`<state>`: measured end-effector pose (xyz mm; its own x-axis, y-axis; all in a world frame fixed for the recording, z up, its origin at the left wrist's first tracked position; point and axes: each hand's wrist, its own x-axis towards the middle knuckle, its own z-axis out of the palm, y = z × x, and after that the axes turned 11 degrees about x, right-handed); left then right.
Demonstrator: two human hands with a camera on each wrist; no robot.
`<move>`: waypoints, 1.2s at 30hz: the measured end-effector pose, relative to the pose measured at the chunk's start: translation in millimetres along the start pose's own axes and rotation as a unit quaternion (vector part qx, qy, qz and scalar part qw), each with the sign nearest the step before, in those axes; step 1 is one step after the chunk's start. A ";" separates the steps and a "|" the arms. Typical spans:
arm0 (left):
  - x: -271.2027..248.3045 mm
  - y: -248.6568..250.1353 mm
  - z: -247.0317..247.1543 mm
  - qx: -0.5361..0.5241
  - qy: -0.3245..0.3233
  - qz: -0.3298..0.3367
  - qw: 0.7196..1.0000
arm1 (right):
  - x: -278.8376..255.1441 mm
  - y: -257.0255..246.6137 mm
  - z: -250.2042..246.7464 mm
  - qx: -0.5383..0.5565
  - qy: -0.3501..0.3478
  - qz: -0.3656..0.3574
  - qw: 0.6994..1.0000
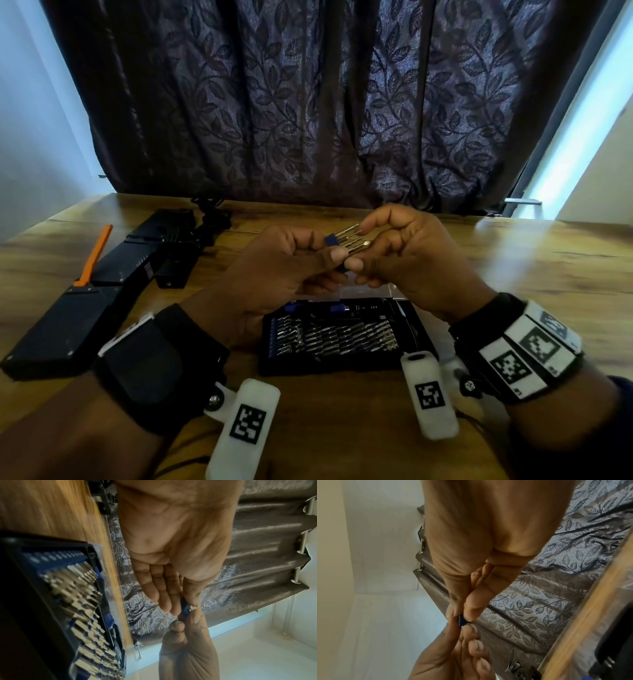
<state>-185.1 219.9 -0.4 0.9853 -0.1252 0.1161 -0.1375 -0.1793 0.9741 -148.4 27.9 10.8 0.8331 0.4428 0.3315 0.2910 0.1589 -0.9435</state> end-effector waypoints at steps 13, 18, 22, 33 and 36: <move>2.2 -4.0 -4.7 0.191 -0.126 -0.026 0.973 | 0.2 1.9 -19.9 -0.138 -0.044 0.087 0.986; -2.0 -2.2 -4.1 0.290 -0.210 -0.034 0.933 | -0.6 -0.5 -32.2 -0.211 -0.083 0.197 0.954; -2.2 -7.7 -6.0 0.331 -0.233 -0.048 0.913 | -2.3 -4.1 -42.5 -0.251 -0.087 0.260 0.928; 3.5 -10.8 -12.7 0.474 -0.217 -0.008 0.853 | 0.3 2.4 -55.7 -0.230 -0.031 0.284 0.930; 7.6 -13.4 -17.4 0.491 -0.185 -0.003 0.851 | 3.3 7.4 -60.5 -0.220 -0.003 0.275 0.936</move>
<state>-174.1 238.3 -9.2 0.9119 -0.3882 -0.1336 -0.3306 -0.8873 0.3217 -115.1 -22.9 4.7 0.9116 0.3562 -0.2051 -0.0139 -0.4720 -0.8815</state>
